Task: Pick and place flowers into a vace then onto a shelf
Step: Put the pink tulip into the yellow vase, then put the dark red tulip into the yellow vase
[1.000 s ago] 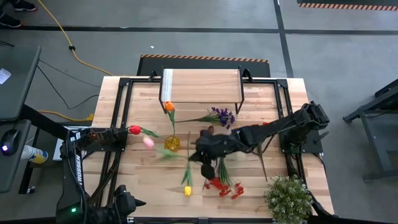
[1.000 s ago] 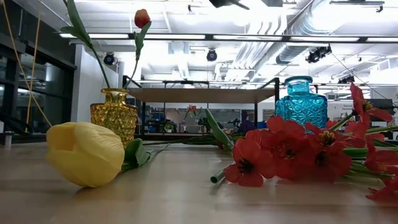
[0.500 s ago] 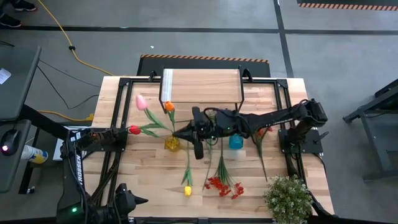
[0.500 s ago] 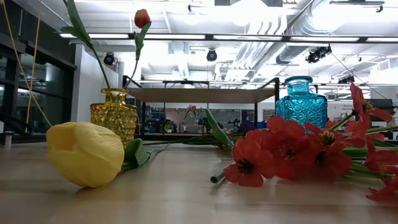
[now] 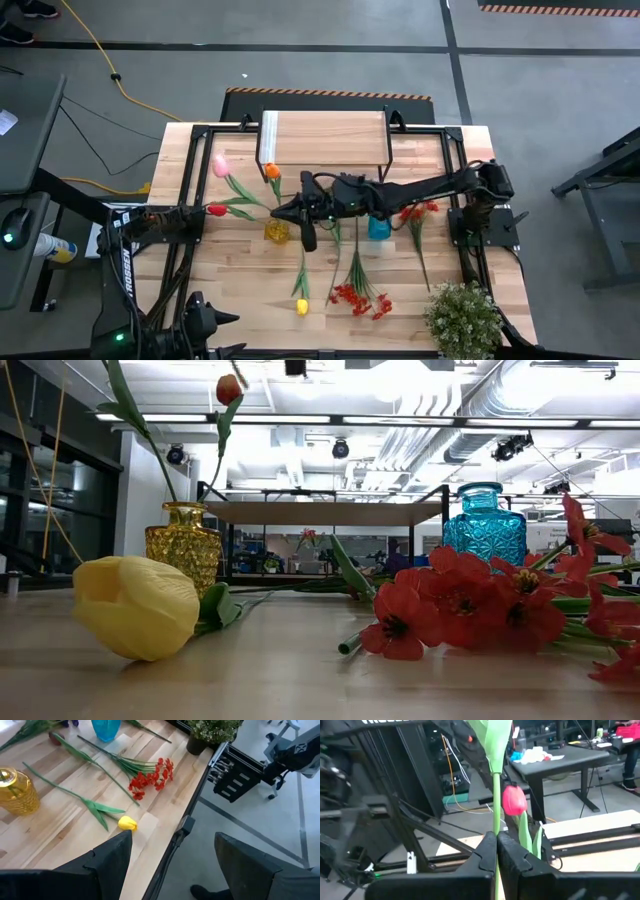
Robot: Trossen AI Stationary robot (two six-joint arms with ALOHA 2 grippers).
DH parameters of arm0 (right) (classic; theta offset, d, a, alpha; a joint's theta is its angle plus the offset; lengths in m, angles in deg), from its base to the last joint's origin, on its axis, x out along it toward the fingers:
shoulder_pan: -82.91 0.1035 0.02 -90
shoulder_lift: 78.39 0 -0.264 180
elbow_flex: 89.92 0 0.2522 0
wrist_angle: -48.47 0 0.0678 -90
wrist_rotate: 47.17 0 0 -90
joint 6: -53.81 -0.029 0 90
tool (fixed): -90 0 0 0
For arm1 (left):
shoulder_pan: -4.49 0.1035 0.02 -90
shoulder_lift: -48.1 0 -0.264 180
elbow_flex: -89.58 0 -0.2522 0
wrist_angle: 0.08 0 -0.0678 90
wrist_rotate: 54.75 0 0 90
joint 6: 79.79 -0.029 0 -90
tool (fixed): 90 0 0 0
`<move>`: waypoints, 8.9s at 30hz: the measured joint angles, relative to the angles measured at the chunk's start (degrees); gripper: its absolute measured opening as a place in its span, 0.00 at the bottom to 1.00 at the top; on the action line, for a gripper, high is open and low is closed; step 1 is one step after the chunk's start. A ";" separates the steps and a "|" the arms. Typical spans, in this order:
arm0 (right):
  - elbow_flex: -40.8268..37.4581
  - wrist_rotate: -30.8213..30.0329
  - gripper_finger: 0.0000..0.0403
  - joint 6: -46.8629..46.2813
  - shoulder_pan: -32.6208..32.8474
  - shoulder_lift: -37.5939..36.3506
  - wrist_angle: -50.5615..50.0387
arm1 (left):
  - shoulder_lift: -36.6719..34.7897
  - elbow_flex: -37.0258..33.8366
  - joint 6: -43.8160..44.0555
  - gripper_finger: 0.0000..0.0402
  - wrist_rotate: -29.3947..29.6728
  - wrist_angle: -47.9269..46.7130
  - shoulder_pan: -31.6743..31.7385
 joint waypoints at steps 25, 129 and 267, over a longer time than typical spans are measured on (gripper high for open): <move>-0.02 -0.40 0.00 -2.02 -4.77 11.03 22.45 | 6.38 -0.07 14.60 0.79 -4.16 -1.49 1.49; -0.04 -3.45 0.00 7.06 -5.32 19.38 15.54 | 6.32 0.00 16.98 0.79 -4.75 -6.22 1.53; -0.03 5.60 0.27 16.49 -1.00 -5.55 7.53 | 6.32 -0.02 12.31 0.79 -4.64 -6.21 1.51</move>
